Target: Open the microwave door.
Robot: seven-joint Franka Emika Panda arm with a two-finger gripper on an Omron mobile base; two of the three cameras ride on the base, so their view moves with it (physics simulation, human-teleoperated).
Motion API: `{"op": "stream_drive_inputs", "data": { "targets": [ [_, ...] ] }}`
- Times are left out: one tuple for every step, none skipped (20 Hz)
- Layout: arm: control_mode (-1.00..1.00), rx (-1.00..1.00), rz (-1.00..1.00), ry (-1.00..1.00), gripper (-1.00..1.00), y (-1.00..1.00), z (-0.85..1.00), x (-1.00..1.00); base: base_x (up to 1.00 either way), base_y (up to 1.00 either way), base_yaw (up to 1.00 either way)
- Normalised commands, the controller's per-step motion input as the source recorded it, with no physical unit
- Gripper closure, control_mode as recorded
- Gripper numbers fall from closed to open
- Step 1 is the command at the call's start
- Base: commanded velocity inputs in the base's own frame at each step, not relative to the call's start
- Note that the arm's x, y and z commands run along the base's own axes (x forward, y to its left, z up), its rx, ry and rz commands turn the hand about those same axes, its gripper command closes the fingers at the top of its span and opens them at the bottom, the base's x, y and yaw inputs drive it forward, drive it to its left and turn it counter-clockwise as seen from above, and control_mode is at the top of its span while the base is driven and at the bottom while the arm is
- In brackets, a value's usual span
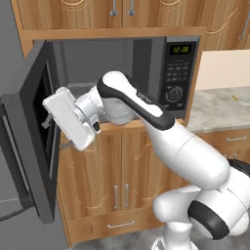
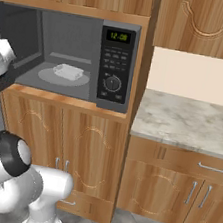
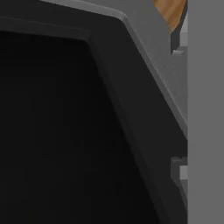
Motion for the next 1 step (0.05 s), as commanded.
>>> {"op": "stream_drive_inputs", "data": {
  "targets": [
    [-1.0, -0.48, 0.06, -0.55, -1.0, 1.0, -0.08, -0.4, 0.0, 0.0, 0.0]
  ]
}}
